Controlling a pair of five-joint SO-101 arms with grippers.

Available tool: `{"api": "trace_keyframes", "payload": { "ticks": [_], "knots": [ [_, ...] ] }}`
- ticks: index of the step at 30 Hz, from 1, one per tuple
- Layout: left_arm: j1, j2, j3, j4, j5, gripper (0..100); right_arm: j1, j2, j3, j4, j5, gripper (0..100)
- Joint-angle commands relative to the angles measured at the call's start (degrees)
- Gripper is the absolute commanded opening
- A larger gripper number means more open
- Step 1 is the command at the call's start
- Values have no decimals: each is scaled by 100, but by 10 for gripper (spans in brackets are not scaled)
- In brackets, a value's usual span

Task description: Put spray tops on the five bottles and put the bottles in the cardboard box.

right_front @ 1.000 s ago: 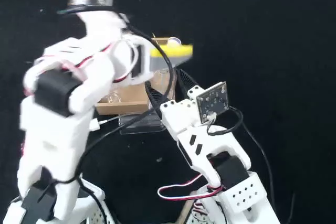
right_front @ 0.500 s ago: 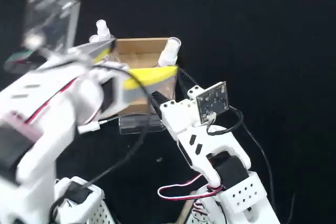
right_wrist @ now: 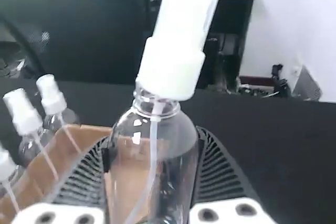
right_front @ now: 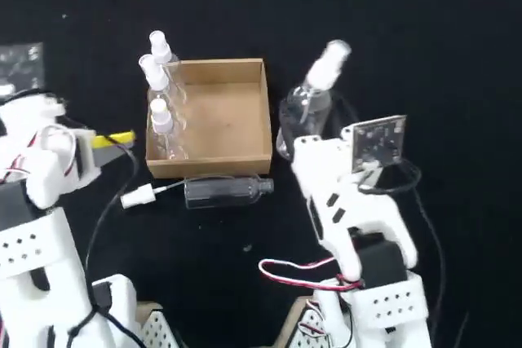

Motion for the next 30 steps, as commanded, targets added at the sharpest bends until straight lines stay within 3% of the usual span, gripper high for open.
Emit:
{"api": "trace_keyframes", "payload": {
  "ticks": [1,6,10,13,21,30],
  "knots": [
    [-277,-369,1077,-1275,642,329,158,453,-769,70,0,11],
    [-312,-712,2721,-3253,1705,329,97,1464,-1385,26,-44,11],
    [-295,-976,3820,-4378,2198,329,-53,2264,-1560,-554,-44,11],
    [-321,-1204,4391,-4791,2259,328,114,2835,-1560,-1319,0,11],
    [-259,-1987,5648,-5785,2286,328,1679,4655,-1578,-3068,9,11],
    [180,-3112,6580,-6198,2286,327,2145,6440,-2123,-3877,-35,11]
  ]
}}
